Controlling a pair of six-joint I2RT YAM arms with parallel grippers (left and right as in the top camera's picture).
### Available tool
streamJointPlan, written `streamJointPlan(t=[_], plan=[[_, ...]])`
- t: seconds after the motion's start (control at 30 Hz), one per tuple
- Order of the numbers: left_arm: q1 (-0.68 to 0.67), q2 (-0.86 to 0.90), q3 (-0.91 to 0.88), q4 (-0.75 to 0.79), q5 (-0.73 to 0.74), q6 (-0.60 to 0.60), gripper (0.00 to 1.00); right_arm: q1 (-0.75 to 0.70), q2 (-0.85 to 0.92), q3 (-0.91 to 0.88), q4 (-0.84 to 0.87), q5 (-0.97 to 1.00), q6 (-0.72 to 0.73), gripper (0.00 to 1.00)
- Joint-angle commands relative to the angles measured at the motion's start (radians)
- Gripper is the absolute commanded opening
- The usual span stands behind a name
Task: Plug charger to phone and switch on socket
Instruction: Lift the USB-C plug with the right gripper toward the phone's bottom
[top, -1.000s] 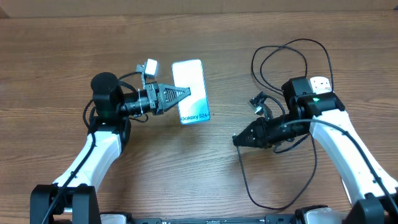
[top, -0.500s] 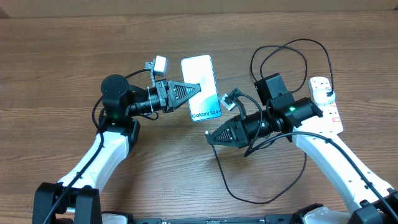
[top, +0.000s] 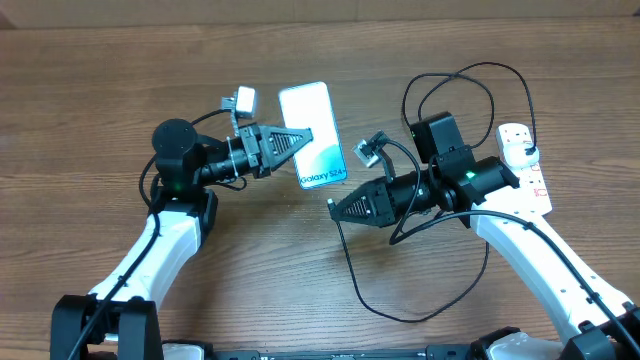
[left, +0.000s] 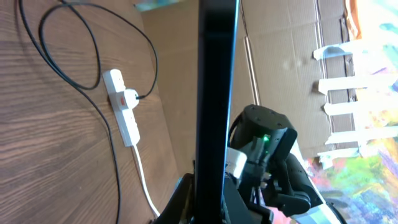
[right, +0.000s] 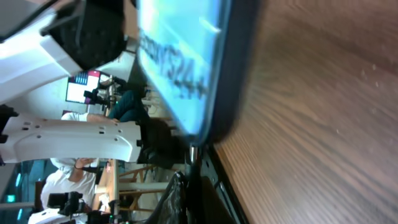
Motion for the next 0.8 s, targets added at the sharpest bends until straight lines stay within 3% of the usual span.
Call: streamJointPlan(t=[0.0, 0.4, 0.77], plan=[[0.001, 0.0, 0.008, 0.011, 0.014, 0.027, 0.04, -0.002, -0.01, -0.003, 0.039, -0.068, 0.013, 0.04], [0.001, 0.0, 0.008, 0.011, 0.01, 0.0, 0.04, -0.002, -0.01, -0.003, 0.211, -0.034, 0.215, 0.04], [0.001, 0.0, 0.008, 0.124, 0.002, -0.091, 0.04, -0.002, -0.01, -0.003, 0.196, -0.034, 0.3, 0.04]])
